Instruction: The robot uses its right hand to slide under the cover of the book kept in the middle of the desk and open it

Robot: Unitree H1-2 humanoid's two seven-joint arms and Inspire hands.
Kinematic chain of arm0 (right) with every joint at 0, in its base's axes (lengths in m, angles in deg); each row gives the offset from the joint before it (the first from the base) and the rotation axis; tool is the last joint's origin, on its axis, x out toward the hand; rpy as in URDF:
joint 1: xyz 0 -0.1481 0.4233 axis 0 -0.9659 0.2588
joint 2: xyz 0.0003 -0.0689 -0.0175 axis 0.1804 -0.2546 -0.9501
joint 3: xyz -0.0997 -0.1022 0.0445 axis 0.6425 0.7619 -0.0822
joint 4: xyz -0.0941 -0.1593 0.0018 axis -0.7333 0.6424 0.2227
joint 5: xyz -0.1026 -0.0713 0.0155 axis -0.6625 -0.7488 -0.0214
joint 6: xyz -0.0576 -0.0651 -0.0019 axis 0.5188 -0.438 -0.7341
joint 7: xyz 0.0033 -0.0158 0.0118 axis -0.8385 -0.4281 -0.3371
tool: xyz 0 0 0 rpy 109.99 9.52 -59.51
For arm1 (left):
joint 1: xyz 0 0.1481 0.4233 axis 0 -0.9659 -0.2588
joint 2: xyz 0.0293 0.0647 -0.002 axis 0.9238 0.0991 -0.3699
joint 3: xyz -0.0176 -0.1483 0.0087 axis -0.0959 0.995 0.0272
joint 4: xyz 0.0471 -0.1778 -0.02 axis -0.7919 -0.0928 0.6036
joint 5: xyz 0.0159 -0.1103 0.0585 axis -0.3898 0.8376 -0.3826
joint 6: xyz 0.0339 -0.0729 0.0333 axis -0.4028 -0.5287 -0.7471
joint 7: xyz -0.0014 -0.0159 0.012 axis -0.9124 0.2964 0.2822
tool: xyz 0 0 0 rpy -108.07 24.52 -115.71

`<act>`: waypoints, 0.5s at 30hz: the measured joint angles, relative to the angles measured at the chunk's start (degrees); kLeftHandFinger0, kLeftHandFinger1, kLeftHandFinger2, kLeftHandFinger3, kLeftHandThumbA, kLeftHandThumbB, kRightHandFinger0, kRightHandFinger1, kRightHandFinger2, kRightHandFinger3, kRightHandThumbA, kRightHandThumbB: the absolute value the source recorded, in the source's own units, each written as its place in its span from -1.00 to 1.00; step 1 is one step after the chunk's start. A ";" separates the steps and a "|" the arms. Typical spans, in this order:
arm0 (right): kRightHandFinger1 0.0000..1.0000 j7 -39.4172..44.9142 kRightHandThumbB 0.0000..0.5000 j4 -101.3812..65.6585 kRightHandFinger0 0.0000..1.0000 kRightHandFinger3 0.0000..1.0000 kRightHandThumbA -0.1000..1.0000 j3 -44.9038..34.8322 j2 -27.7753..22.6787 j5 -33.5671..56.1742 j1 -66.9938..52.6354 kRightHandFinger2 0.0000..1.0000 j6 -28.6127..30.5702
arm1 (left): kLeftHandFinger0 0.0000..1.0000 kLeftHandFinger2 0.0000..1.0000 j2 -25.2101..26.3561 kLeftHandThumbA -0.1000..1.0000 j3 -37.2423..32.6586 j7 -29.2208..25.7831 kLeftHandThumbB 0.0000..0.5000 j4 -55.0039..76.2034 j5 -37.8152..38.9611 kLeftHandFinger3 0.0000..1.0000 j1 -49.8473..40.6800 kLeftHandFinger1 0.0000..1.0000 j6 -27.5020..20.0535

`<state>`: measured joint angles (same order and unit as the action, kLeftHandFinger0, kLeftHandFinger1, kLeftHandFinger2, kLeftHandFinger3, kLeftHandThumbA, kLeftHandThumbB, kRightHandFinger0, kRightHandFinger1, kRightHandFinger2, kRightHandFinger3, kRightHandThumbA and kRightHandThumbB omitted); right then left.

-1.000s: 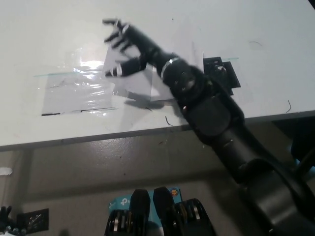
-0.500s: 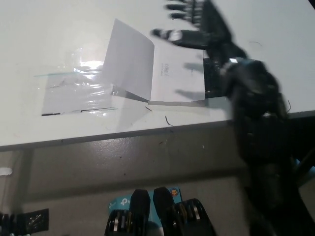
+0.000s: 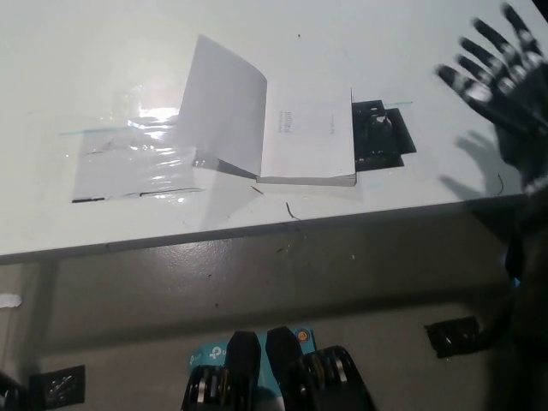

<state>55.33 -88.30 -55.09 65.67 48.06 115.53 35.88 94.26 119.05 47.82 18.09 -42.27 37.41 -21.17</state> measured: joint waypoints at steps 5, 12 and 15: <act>0.64 -2.54 0.04 -1.92 0.73 1.00 1.00 -3.72 0.15 2.79 -4.37 0.67 -0.29 | 0.85 1.00 0.12 1.00 0.21 1.47 -0.92 -1.78 0.33 1.00 -0.06 1.00 -0.84; 0.81 -6.58 -0.08 0.86 0.94 1.00 1.00 -8.40 0.32 5.04 -8.35 0.85 0.01 | 1.00 1.00 0.43 1.00 0.21 3.23 -0.92 -3.31 0.88 1.00 -0.34 1.00 -1.71; 0.80 -8.37 -0.15 4.27 0.89 1.00 1.00 -11.56 0.36 6.61 -8.59 0.87 0.54 | 1.00 1.00 0.60 1.00 0.24 3.99 -0.96 -3.38 0.99 1.00 -0.63 1.00 -1.83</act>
<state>46.96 -84.03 -66.64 66.02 54.67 106.93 36.42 94.86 119.29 51.81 14.72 -41.28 36.78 -22.99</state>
